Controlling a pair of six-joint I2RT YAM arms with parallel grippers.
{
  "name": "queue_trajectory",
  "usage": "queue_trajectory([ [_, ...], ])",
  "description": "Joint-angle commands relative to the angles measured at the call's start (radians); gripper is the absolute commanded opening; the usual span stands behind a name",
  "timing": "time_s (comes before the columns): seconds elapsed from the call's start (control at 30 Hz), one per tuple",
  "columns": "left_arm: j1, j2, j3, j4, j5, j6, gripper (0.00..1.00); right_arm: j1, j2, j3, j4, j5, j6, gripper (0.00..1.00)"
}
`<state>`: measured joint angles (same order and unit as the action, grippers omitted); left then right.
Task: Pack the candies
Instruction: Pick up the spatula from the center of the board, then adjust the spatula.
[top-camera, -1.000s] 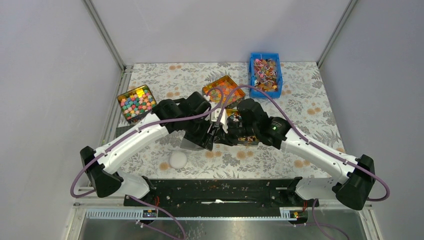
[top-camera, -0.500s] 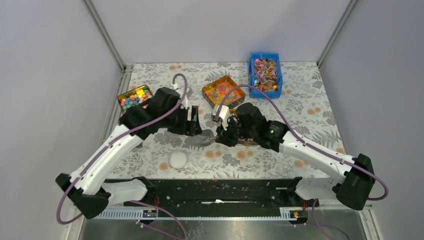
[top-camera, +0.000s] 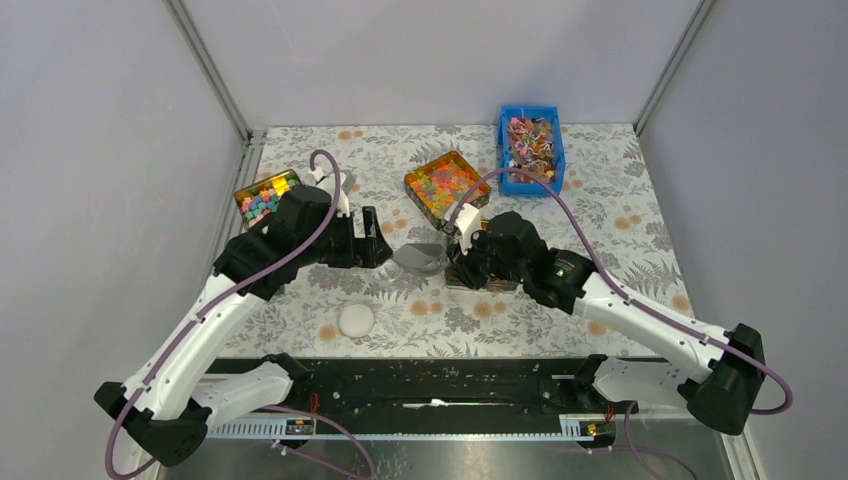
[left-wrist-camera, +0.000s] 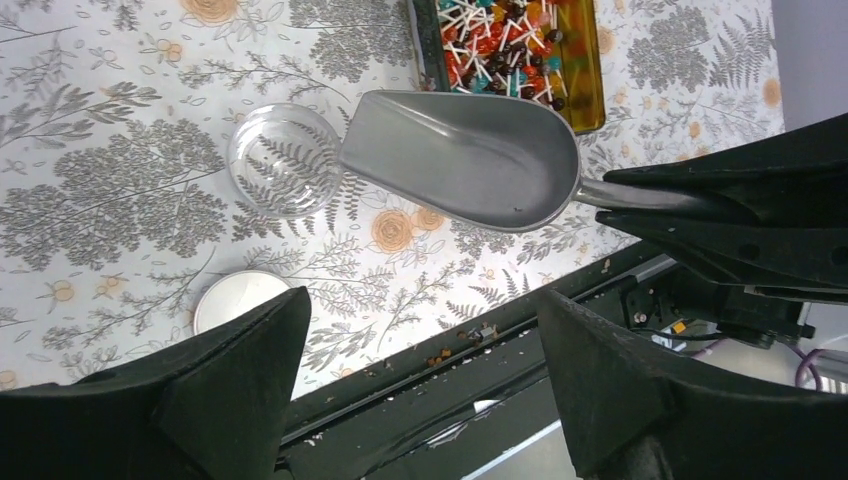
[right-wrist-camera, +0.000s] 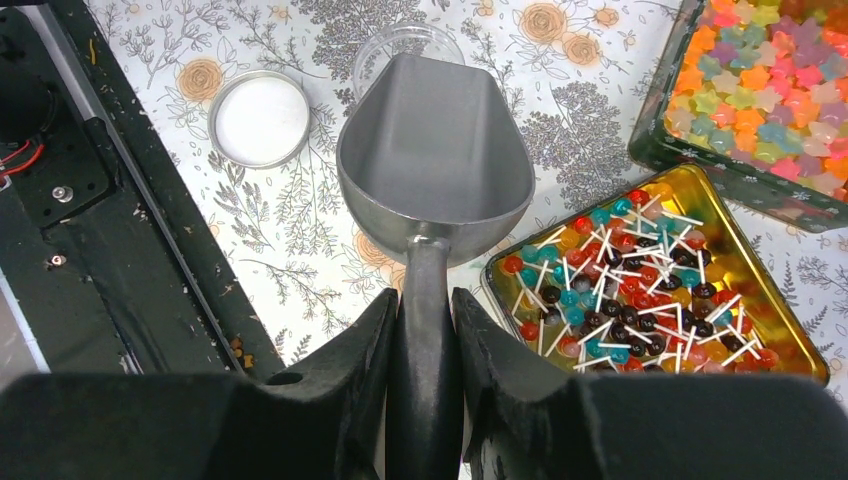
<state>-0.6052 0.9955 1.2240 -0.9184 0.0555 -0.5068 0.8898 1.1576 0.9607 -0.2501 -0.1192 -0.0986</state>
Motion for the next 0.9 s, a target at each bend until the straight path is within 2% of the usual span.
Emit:
queue_trajectory([
  [0.0,0.019,0.012,-0.016,0.130,0.127,-0.036,0.85,0.008,-0.059,0.000,0.064,0.013,-0.023,0.00],
  [0.2,0.023,0.111,-0.013,0.221,0.255,-0.104,0.76,0.008,-0.071,0.004,0.065,0.008,0.004,0.00],
  [0.37,0.033,0.157,-0.008,0.259,0.293,-0.132,0.75,0.007,-0.074,0.011,0.030,0.067,0.054,0.00],
  [0.5,0.070,0.168,-0.026,0.259,0.311,-0.136,0.76,-0.004,-0.045,0.068,-0.093,0.125,0.159,0.00],
  [0.7,0.101,0.211,-0.043,0.237,0.333,-0.108,0.76,-0.102,0.005,0.134,-0.264,0.125,0.329,0.00],
  [0.77,0.102,0.235,-0.038,0.232,0.338,-0.093,0.76,-0.155,-0.002,0.130,-0.301,0.064,0.358,0.00],
  [0.87,0.102,0.289,-0.015,0.228,0.345,-0.074,0.76,-0.220,-0.049,0.104,-0.324,0.061,0.375,0.00],
])
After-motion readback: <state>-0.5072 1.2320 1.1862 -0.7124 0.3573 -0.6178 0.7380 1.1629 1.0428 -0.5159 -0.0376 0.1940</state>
